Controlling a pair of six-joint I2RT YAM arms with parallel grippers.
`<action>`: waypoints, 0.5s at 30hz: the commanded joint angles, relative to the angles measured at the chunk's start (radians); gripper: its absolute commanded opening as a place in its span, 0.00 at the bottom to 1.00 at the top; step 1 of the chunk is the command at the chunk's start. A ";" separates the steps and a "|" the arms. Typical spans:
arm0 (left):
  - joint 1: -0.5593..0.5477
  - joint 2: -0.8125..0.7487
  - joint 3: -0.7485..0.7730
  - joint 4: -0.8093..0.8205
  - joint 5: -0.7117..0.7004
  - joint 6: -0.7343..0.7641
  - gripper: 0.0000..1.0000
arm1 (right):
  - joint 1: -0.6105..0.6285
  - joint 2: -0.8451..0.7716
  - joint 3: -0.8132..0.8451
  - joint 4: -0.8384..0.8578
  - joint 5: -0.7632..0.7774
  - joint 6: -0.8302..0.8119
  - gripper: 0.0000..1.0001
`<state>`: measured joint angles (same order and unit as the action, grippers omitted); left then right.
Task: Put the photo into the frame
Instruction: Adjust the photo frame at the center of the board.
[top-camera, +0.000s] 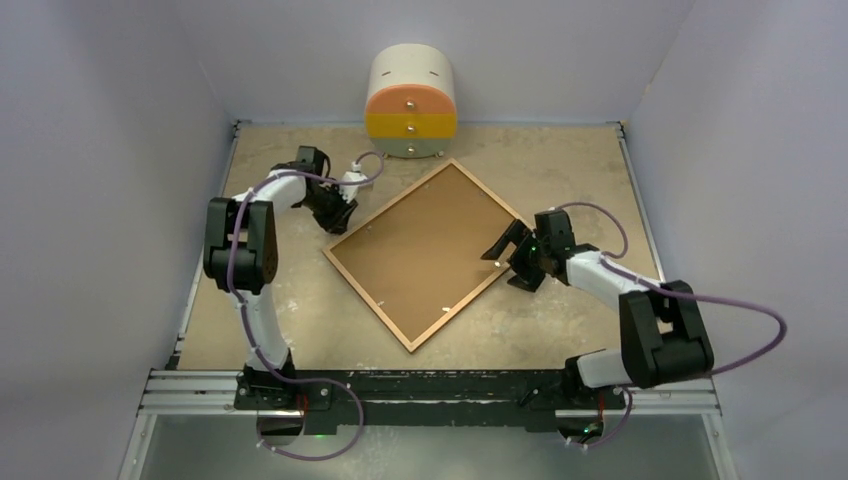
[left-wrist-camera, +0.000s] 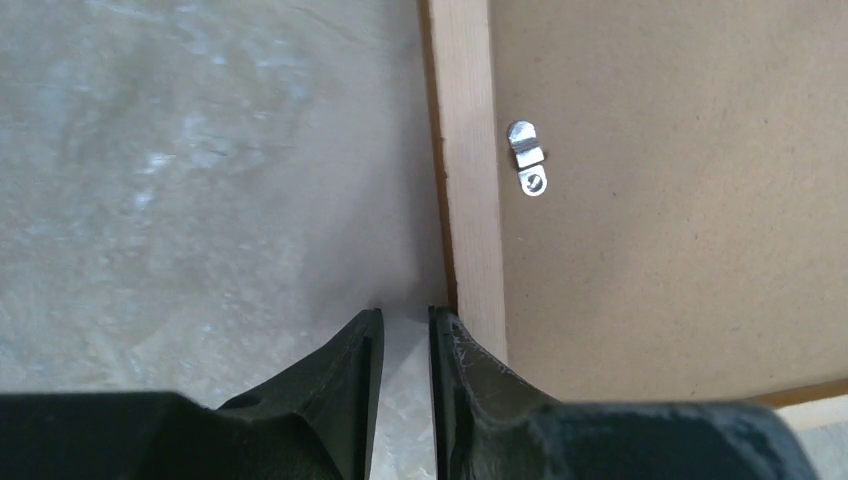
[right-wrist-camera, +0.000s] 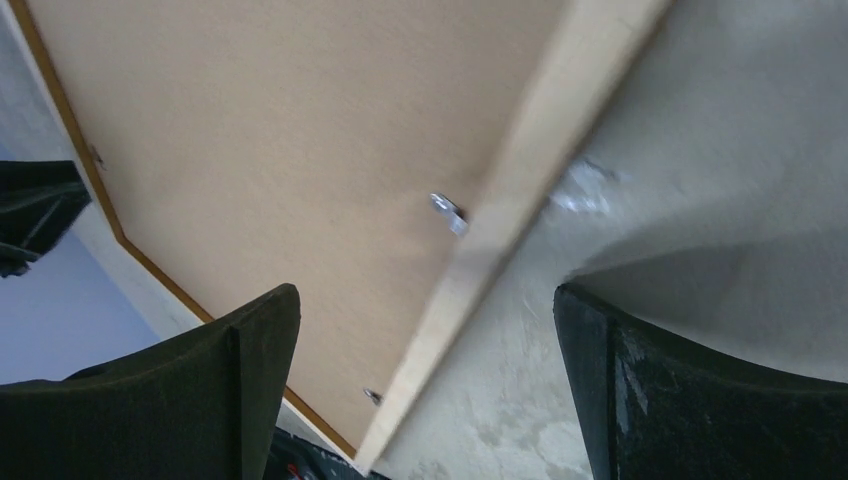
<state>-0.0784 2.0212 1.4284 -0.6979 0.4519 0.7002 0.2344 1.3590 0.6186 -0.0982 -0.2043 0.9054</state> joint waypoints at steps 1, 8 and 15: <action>-0.079 -0.061 -0.116 -0.083 0.046 0.071 0.26 | -0.001 0.121 0.084 0.134 -0.109 0.012 0.99; -0.144 -0.169 -0.263 -0.197 0.098 0.201 0.23 | 0.000 0.178 0.178 0.118 -0.077 -0.006 0.99; -0.149 -0.224 -0.302 -0.255 0.178 0.233 0.23 | 0.000 0.215 0.231 0.102 -0.070 -0.033 0.99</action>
<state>-0.2123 1.8252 1.1530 -0.8726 0.4992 0.8951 0.2222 1.5600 0.7792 -0.0067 -0.2451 0.8928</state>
